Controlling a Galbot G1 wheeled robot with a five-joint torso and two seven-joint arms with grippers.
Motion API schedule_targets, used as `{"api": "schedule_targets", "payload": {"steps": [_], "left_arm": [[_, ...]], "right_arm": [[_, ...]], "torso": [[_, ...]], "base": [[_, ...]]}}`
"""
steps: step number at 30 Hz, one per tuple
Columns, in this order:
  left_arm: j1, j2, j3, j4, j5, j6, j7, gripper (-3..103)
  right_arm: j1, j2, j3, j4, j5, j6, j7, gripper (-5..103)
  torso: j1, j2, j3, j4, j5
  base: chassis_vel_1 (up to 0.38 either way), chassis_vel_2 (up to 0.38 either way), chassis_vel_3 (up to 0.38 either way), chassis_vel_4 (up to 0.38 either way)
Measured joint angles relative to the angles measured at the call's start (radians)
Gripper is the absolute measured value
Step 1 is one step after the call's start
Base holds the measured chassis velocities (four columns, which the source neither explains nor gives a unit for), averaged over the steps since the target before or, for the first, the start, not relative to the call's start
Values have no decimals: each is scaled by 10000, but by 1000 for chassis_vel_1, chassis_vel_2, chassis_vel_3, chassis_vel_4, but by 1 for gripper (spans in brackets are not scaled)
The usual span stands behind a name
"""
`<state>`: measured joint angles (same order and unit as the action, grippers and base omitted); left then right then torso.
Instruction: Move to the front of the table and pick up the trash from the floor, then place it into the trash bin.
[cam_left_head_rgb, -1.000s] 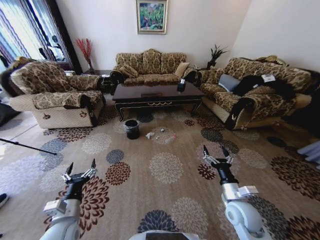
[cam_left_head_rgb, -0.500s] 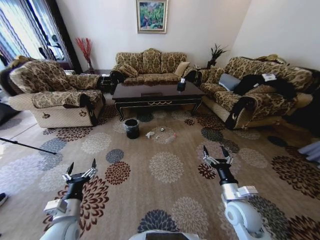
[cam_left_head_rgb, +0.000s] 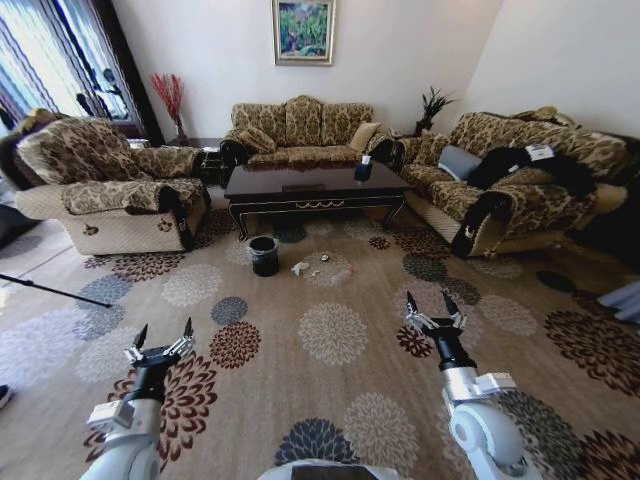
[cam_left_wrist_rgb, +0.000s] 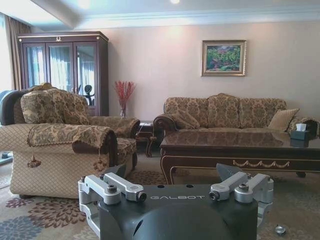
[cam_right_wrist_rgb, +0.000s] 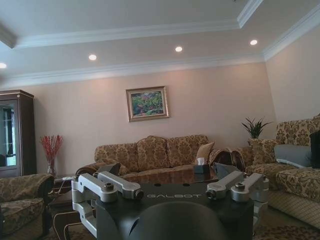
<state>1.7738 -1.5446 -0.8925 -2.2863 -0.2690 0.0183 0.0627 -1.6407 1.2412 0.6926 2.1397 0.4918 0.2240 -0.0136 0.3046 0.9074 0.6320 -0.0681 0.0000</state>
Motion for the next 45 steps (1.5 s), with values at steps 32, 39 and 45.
{"api": "schedule_targets", "payload": {"steps": [32,39,45], "left_arm": [[52,-118,-40,322,57,-299,82,100],[-22,-139,-1,437,24,-334,82,100],[-163,-162,52,626,87,-356,100,100]], "right_arm": [[26,-79,-2,-112,62,124,-71,100],[65,-92,-6,-187,67,138,-84,100],[145,-105,-21,-289,71,142,-90,100]], "torso": [[-618,-1453,-835,0,0],[-678,-1595,-917,-1,0],[-812,-1894,-1080,-1,0]], "base": [[0,0,0,0],[0,0,0,0],[0,0,0,0]]}}
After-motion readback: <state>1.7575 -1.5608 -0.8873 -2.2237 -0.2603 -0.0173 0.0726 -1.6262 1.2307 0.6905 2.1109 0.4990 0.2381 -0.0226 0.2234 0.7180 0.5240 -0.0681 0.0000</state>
